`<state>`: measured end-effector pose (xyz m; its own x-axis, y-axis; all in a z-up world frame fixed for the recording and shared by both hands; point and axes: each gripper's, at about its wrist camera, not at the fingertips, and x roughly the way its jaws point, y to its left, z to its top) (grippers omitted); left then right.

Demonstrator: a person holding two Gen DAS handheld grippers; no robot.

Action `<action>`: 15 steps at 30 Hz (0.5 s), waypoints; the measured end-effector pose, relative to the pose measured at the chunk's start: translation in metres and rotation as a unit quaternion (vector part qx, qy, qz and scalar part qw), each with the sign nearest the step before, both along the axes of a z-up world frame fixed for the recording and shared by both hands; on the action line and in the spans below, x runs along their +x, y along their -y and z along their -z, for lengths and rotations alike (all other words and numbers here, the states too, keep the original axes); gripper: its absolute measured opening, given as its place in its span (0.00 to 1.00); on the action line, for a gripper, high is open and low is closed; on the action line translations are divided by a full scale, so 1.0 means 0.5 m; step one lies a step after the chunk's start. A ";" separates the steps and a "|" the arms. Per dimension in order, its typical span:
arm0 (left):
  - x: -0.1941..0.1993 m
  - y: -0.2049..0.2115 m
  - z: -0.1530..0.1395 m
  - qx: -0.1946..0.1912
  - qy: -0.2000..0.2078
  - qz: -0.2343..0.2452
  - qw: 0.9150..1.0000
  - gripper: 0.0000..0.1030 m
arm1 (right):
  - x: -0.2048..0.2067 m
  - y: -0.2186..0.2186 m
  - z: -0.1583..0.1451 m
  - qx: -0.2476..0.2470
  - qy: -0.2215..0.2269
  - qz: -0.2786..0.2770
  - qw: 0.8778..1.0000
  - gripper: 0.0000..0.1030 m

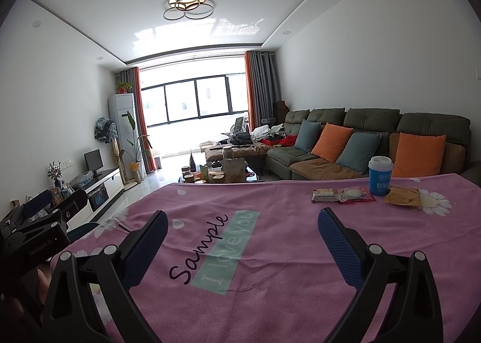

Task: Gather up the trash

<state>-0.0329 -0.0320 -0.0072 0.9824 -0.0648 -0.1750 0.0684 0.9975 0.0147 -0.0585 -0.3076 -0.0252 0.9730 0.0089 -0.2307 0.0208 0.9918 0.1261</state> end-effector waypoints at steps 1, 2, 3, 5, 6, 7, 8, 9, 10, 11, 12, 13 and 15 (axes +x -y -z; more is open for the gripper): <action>0.001 0.000 0.000 0.000 -0.001 0.000 1.000 0.95 | -0.001 0.000 0.000 0.000 0.000 0.000 1.000 0.94; -0.001 0.000 0.000 0.000 0.000 0.000 1.000 0.95 | -0.001 0.000 0.000 0.000 0.001 0.001 1.000 0.94; -0.001 0.000 0.000 0.000 0.000 0.000 1.000 0.95 | -0.001 0.000 0.000 0.000 0.001 0.000 1.000 0.94; -0.001 0.000 0.000 0.000 0.000 0.000 1.000 0.95 | -0.001 0.000 0.001 0.000 0.001 0.001 1.000 0.94; 0.000 0.000 0.000 0.000 0.000 0.000 1.000 0.95 | -0.001 0.000 0.001 0.000 0.001 0.001 1.000 0.94; -0.001 0.000 0.000 0.000 0.000 0.000 1.000 0.95 | -0.002 0.001 0.002 0.000 0.001 0.001 1.000 0.94; -0.001 0.000 0.000 0.000 0.000 0.000 1.000 0.95 | -0.002 0.000 0.002 0.000 0.002 0.002 1.000 0.94; 0.000 0.000 0.000 0.000 0.000 0.000 1.000 0.95 | -0.001 0.000 0.002 0.001 0.002 0.001 1.000 0.94; 0.000 0.000 0.000 0.000 0.000 0.000 1.000 0.95 | -0.001 0.000 0.002 0.000 0.001 0.001 1.000 0.94; -0.001 0.000 0.000 0.000 0.000 0.000 1.000 0.95 | -0.002 0.000 0.003 0.000 0.001 0.002 1.000 0.94; -0.001 0.000 0.000 0.000 0.000 0.000 1.000 0.95 | -0.002 0.000 0.003 0.000 0.001 0.001 1.000 0.94; -0.001 0.000 0.000 0.000 0.000 0.000 1.000 0.95 | -0.002 -0.001 0.003 0.000 0.001 0.001 1.000 0.94; 0.000 0.000 0.001 0.001 0.000 0.000 1.000 0.95 | -0.002 0.000 0.003 0.001 0.001 0.002 1.000 0.94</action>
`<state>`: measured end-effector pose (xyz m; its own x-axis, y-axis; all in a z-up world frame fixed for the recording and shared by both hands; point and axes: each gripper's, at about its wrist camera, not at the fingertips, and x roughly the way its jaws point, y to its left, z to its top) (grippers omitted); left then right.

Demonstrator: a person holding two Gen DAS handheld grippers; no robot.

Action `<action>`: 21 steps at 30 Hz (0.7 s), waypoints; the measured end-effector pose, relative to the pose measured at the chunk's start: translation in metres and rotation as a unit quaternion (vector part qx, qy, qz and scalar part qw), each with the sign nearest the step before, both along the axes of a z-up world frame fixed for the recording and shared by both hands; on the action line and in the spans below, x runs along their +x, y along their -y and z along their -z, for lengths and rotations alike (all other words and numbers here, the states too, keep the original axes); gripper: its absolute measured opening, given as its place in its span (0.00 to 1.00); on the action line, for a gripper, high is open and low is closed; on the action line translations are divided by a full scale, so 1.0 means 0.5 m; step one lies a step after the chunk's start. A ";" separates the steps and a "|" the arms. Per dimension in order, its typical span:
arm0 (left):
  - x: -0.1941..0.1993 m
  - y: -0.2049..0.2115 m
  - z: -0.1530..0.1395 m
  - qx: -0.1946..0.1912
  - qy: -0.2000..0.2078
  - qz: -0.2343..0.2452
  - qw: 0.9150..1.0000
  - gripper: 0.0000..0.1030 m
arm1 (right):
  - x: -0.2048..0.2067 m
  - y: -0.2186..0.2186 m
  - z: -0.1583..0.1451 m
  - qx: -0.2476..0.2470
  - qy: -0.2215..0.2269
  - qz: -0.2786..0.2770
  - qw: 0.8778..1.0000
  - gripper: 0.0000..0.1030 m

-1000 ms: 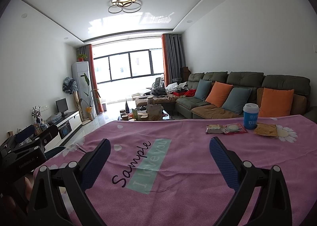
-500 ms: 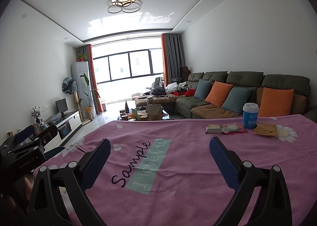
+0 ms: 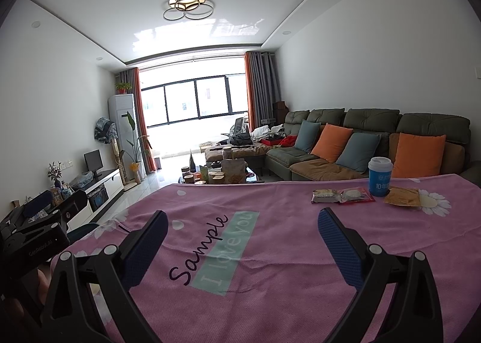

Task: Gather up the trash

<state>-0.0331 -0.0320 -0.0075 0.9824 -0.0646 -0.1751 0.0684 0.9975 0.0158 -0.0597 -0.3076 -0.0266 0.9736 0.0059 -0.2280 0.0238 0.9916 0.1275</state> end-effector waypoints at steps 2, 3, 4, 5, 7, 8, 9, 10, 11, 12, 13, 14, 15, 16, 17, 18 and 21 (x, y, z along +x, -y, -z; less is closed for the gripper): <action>0.000 0.000 0.000 0.000 0.000 0.000 1.000 0.95 | 0.001 -0.001 0.000 0.000 0.000 0.000 1.000 0.94; 0.000 0.000 0.000 0.000 0.000 0.001 1.000 0.95 | 0.000 -0.001 0.000 -0.001 0.000 0.001 1.000 0.94; 0.000 0.000 0.000 0.000 0.000 0.000 1.000 0.95 | 0.000 -0.001 0.000 0.000 0.000 0.000 1.000 0.94; 0.000 0.000 0.000 0.000 0.000 0.000 1.000 0.95 | 0.000 -0.001 0.000 0.000 0.000 0.000 1.000 0.94; 0.000 0.000 0.000 0.000 0.000 0.000 1.000 0.95 | 0.000 -0.001 0.000 0.000 0.000 0.001 1.000 0.94; 0.000 0.000 0.000 -0.001 0.000 0.000 1.000 0.95 | 0.000 -0.001 0.000 0.000 0.000 0.000 1.000 0.94; 0.000 0.001 0.000 0.000 0.000 0.000 1.000 0.95 | 0.000 -0.001 0.000 0.000 0.000 0.001 1.000 0.94; 0.000 0.001 0.001 0.000 -0.001 -0.001 1.000 0.95 | 0.000 -0.001 0.000 -0.001 0.000 0.001 1.000 0.94; -0.001 0.001 0.000 0.000 -0.001 0.000 1.000 0.95 | 0.000 -0.001 0.000 0.000 -0.001 0.001 1.000 0.94; -0.001 0.001 0.000 0.000 -0.001 0.000 1.000 0.95 | 0.000 -0.001 0.000 0.000 0.000 0.001 1.000 0.94; -0.001 0.001 0.000 0.000 0.000 -0.001 1.000 0.95 | 0.000 -0.001 0.000 0.000 0.000 0.001 1.000 0.94; -0.001 0.001 0.000 0.000 0.000 -0.001 1.000 0.95 | 0.000 -0.001 0.000 0.000 0.000 0.001 1.000 0.94; -0.001 0.001 0.000 0.000 0.000 -0.001 1.000 0.95 | 0.000 -0.001 0.000 0.000 -0.001 0.000 1.000 0.94; -0.001 0.001 0.000 0.000 0.000 -0.001 1.000 0.95 | 0.000 -0.001 0.000 0.000 -0.001 0.001 1.000 0.94; -0.001 0.001 0.001 0.001 0.000 -0.001 1.000 0.95 | 0.001 0.000 0.000 0.000 -0.001 0.001 1.000 0.94; -0.001 0.001 0.000 0.000 0.000 -0.001 1.000 0.95 | 0.002 -0.001 0.000 0.000 -0.002 0.000 1.000 0.94; -0.001 0.001 0.001 0.000 0.000 -0.001 1.000 0.95 | 0.000 -0.002 -0.002 0.000 -0.002 0.001 1.000 0.94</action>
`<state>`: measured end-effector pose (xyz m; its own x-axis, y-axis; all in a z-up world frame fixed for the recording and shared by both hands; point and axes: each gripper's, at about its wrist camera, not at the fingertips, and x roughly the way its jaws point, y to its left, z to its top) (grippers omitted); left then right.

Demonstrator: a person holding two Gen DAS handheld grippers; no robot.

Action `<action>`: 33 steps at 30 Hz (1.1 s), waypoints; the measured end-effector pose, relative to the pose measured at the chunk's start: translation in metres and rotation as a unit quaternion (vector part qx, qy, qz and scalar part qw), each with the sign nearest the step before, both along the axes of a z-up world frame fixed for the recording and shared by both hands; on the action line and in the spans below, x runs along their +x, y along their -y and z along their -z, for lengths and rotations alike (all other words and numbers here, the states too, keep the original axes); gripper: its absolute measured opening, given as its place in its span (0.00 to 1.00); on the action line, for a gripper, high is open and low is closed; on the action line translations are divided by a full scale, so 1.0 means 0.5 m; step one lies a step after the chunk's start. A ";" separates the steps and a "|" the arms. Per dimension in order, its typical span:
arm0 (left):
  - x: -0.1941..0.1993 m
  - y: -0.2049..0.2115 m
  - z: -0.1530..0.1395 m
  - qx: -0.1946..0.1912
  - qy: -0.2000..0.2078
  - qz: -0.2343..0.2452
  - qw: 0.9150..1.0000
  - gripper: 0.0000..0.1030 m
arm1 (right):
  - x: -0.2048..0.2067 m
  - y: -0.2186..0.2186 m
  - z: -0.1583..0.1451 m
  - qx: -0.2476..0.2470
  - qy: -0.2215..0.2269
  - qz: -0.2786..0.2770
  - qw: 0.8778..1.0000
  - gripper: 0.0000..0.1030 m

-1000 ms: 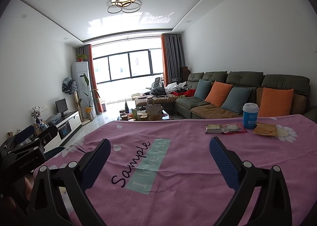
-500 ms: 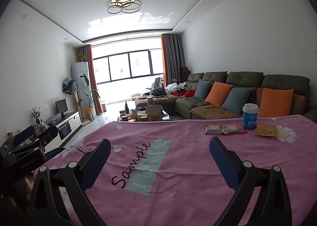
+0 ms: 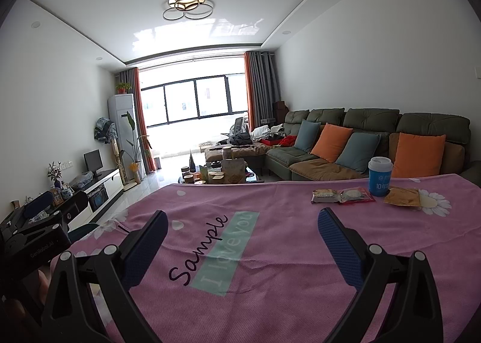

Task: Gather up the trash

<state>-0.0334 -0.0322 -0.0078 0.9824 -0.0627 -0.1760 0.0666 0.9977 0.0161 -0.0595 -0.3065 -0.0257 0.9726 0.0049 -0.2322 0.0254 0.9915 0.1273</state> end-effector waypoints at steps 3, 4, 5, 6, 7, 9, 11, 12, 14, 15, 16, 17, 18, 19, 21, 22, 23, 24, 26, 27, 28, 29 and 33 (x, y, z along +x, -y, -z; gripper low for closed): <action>0.000 0.000 0.000 0.000 -0.001 0.000 1.000 0.95 | 0.000 0.000 0.000 0.000 0.000 0.001 1.000 0.94; 0.000 0.000 0.000 0.000 0.000 0.000 1.000 0.95 | 0.000 -0.001 0.000 0.000 -0.001 0.000 1.000 0.94; 0.000 0.000 0.000 0.000 0.000 0.000 1.000 0.95 | 0.000 0.000 0.000 0.000 -0.001 0.001 1.000 0.94; 0.000 0.000 0.000 0.000 0.000 0.000 1.000 0.95 | -0.001 -0.001 -0.001 0.000 -0.001 0.001 1.000 0.94; 0.001 0.000 0.000 0.000 -0.001 0.000 1.000 0.95 | -0.002 -0.001 -0.001 0.001 -0.001 0.001 1.000 0.94; 0.000 0.000 0.000 0.000 0.000 0.000 1.000 0.95 | -0.002 -0.002 -0.001 0.001 -0.001 0.002 1.000 0.94; 0.000 0.000 0.000 0.000 0.000 0.000 1.000 0.95 | -0.002 -0.001 -0.001 0.002 -0.001 0.001 1.000 0.94; 0.000 0.000 0.000 0.000 0.000 0.000 1.000 0.95 | -0.001 -0.001 -0.001 0.002 -0.001 0.001 1.000 0.94; 0.000 0.000 0.000 0.000 0.000 0.000 1.000 0.95 | -0.003 -0.002 -0.001 0.002 -0.001 0.002 1.000 0.94; 0.000 0.000 0.000 0.001 0.000 0.000 1.000 0.95 | -0.002 -0.001 -0.001 0.002 -0.002 0.002 1.000 0.94; 0.000 0.000 0.000 0.001 0.000 0.000 1.000 0.95 | -0.002 -0.002 -0.001 0.002 -0.002 0.002 1.000 0.94; 0.000 0.000 0.000 0.000 0.000 0.000 1.000 0.95 | -0.003 -0.002 -0.001 0.002 -0.001 0.002 1.000 0.94; 0.000 0.000 0.000 0.000 0.000 0.000 1.000 0.95 | -0.003 -0.002 -0.002 0.002 -0.001 0.002 1.000 0.94; 0.000 0.000 0.000 0.000 0.000 0.000 1.000 0.95 | -0.002 -0.001 -0.001 0.003 -0.001 0.002 1.000 0.94; 0.000 0.000 0.000 0.000 -0.001 0.000 1.000 0.95 | -0.003 -0.002 -0.001 0.003 -0.002 0.002 1.000 0.94; 0.000 0.000 0.000 0.000 0.000 0.000 1.000 0.95 | -0.003 -0.002 -0.001 0.003 -0.001 0.002 1.000 0.94; 0.000 0.000 0.000 0.000 0.000 0.000 1.000 0.95 | -0.003 -0.002 -0.002 0.002 -0.001 0.002 1.000 0.94; 0.000 0.000 0.000 0.000 0.000 0.000 1.000 0.95 | -0.003 -0.002 -0.001 0.002 -0.001 0.002 1.000 0.94; 0.001 -0.001 0.002 0.000 0.000 0.000 1.000 0.95 | -0.003 -0.002 -0.001 0.003 -0.001 0.002 1.000 0.94; 0.001 -0.001 0.002 0.001 -0.001 0.000 1.000 0.95 | -0.003 -0.001 -0.001 0.003 -0.001 0.002 1.000 0.94; 0.002 -0.001 0.002 0.001 -0.001 0.000 1.000 0.95 | -0.002 -0.001 0.000 0.003 -0.002 0.002 1.000 0.94; 0.001 -0.001 0.002 0.001 -0.002 0.001 1.000 0.95 | -0.002 -0.001 0.000 0.003 -0.002 0.002 1.000 0.94; 0.003 -0.002 0.007 0.001 -0.003 0.001 1.000 0.95 | -0.003 -0.001 0.001 0.003 -0.002 0.003 1.000 0.94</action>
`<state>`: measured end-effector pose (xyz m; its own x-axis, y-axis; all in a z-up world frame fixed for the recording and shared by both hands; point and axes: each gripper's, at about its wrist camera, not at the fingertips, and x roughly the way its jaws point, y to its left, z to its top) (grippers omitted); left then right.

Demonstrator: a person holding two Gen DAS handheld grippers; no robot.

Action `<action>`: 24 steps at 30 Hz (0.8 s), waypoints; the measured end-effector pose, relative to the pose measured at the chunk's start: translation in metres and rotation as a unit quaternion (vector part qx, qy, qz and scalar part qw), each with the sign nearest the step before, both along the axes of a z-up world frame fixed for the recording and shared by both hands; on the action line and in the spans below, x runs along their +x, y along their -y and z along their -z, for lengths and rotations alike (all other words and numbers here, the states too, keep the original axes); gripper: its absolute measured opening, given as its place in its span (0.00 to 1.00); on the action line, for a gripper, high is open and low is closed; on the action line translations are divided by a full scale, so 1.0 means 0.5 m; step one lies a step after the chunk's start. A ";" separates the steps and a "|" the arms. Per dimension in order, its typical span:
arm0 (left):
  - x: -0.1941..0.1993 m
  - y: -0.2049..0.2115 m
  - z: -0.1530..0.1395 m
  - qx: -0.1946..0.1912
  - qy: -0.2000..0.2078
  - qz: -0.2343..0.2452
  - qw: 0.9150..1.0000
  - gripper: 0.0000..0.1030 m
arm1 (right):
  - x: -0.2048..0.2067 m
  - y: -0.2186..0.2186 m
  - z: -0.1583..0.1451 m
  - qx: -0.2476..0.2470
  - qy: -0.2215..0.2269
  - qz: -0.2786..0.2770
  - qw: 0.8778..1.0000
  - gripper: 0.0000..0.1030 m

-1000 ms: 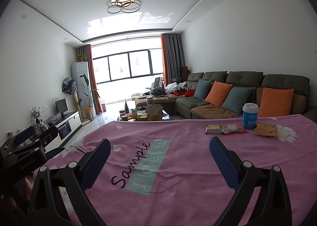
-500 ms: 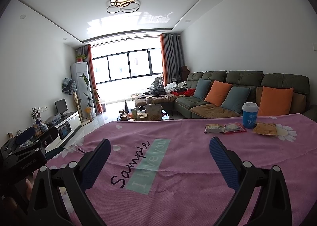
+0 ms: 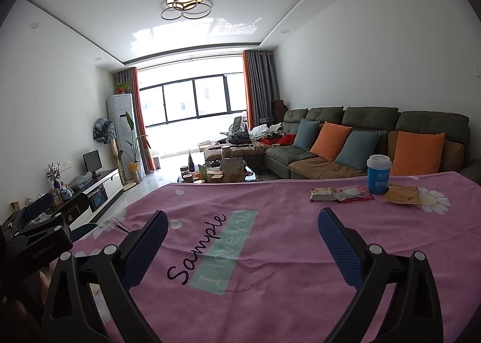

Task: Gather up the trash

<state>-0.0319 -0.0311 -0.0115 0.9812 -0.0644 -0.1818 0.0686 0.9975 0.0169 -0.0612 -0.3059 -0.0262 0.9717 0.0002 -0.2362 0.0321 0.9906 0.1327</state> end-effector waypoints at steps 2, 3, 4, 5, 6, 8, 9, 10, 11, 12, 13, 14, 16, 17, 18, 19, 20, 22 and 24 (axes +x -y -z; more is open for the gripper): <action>-0.001 -0.001 0.001 -0.001 0.001 0.000 1.000 0.95 | -0.001 0.000 0.000 0.001 0.001 0.000 1.000 0.94; 0.000 0.000 0.000 0.000 0.000 0.000 1.000 0.95 | 0.000 0.000 0.000 0.000 0.000 0.000 1.000 0.94; 0.001 0.002 0.002 0.000 -0.001 0.000 1.000 0.95 | 0.000 0.000 0.000 0.000 0.000 0.000 1.000 0.94; 0.001 0.002 0.002 0.000 0.000 0.000 1.000 0.95 | 0.000 0.000 0.000 0.001 0.000 0.000 1.000 0.94; 0.001 0.002 0.002 0.000 0.000 0.000 1.000 0.95 | -0.001 0.001 0.001 0.001 0.000 0.000 1.000 0.94; 0.001 0.002 0.002 0.000 -0.001 0.000 1.000 0.95 | 0.000 0.000 0.001 0.000 0.000 0.001 1.000 0.94; 0.001 0.002 0.002 -0.001 -0.001 0.001 1.000 0.95 | 0.000 0.001 0.001 0.001 0.000 0.000 1.000 0.94; 0.001 0.002 0.003 0.000 -0.001 0.001 1.000 0.95 | 0.000 0.001 0.001 0.001 0.000 0.001 1.000 0.94; 0.001 0.002 0.002 0.001 -0.001 0.000 1.000 0.95 | 0.000 0.001 0.001 0.001 -0.001 0.000 1.000 0.94; 0.001 0.002 0.002 0.001 -0.001 0.000 1.000 0.95 | -0.001 0.001 0.001 0.001 0.000 0.000 1.000 0.94; 0.001 0.002 0.001 0.000 -0.001 0.001 1.000 0.95 | -0.001 0.001 0.001 0.001 0.000 0.000 1.000 0.94; 0.001 0.002 0.003 0.000 -0.001 0.001 1.000 0.95 | -0.001 0.001 0.002 0.001 0.000 0.001 1.000 0.94; 0.002 0.002 0.006 0.000 -0.001 0.001 1.000 0.95 | -0.001 0.001 0.002 0.001 0.000 0.001 1.000 0.94; 0.002 0.001 0.008 -0.001 -0.002 0.001 1.000 0.95 | -0.002 0.000 0.002 0.000 0.001 0.001 1.000 0.94; 0.002 0.001 0.009 0.000 -0.001 0.001 1.000 0.95 | -0.001 0.001 0.002 0.001 0.000 0.001 1.000 0.94; 0.003 0.001 0.009 0.000 -0.002 0.001 1.000 0.95 | -0.001 0.001 0.002 0.002 -0.001 0.001 1.000 0.94; 0.002 0.000 0.010 0.000 -0.002 0.002 1.000 0.95 | -0.001 0.001 0.003 0.002 -0.001 0.001 1.000 0.94; 0.002 0.000 0.010 0.000 -0.002 0.000 1.000 0.95 | -0.002 0.002 0.003 0.003 -0.001 0.001 1.000 0.94; 0.003 0.001 0.009 -0.001 -0.002 0.001 1.000 0.95 | -0.002 0.002 0.004 0.002 -0.001 0.001 1.000 0.94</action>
<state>-0.0304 -0.0318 -0.0159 0.9802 -0.0671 -0.1862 0.0712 0.9973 0.0153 -0.0621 -0.3070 -0.0280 0.9712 -0.0018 -0.2382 0.0352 0.9901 0.1358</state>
